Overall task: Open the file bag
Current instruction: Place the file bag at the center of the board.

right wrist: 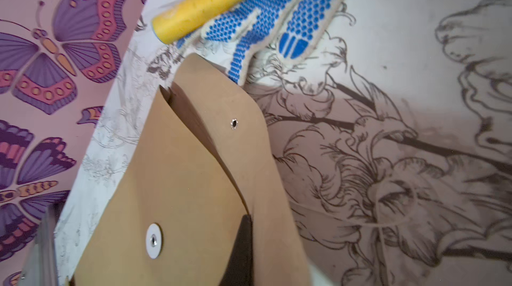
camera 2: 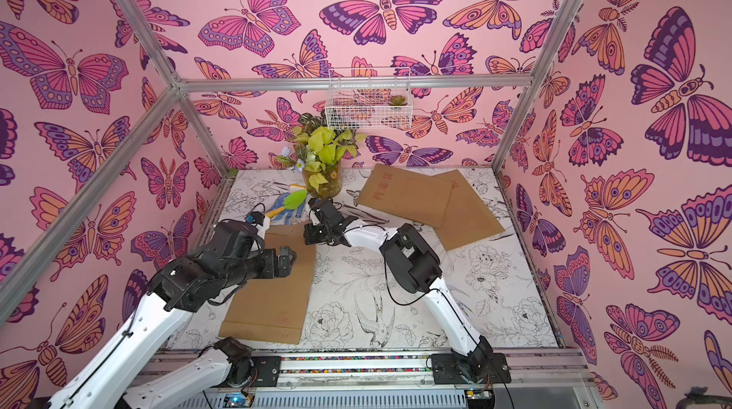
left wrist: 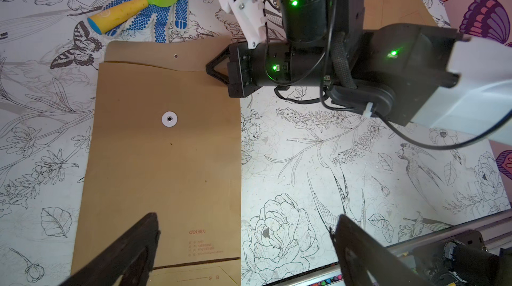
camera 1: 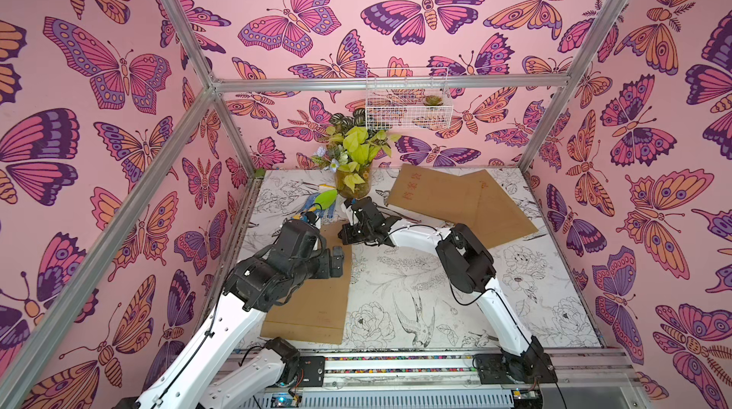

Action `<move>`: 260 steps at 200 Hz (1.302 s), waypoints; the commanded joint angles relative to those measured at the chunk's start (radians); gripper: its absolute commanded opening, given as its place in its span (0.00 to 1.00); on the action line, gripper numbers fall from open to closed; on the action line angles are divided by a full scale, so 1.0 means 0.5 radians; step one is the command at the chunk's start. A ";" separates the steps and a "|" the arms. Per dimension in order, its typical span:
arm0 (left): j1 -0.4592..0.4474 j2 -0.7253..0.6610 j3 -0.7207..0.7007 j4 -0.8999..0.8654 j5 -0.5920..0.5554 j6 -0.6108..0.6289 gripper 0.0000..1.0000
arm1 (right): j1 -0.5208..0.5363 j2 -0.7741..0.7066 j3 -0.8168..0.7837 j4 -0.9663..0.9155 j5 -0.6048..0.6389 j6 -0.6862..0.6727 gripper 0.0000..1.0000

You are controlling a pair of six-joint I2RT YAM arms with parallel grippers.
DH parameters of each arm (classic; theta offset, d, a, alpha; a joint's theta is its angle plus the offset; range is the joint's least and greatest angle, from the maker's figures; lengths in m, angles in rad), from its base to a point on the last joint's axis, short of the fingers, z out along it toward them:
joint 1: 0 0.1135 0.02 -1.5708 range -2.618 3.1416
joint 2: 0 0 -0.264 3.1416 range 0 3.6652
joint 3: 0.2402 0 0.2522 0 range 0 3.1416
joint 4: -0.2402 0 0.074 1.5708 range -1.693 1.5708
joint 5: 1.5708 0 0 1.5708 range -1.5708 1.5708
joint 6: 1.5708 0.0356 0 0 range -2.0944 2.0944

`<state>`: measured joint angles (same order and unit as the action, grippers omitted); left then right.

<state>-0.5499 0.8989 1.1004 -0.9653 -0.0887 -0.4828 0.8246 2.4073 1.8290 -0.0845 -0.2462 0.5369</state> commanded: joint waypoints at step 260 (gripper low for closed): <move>-0.315 1.683 0.518 1.174 0.310 0.003 0.99 | -1.230 -1.998 -1.902 -0.279 0.345 0.089 0.81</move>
<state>-0.6903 1.5944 1.2247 -0.4229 0.0025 -0.5678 0.3519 1.4349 0.9142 -0.1989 0.1192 0.5228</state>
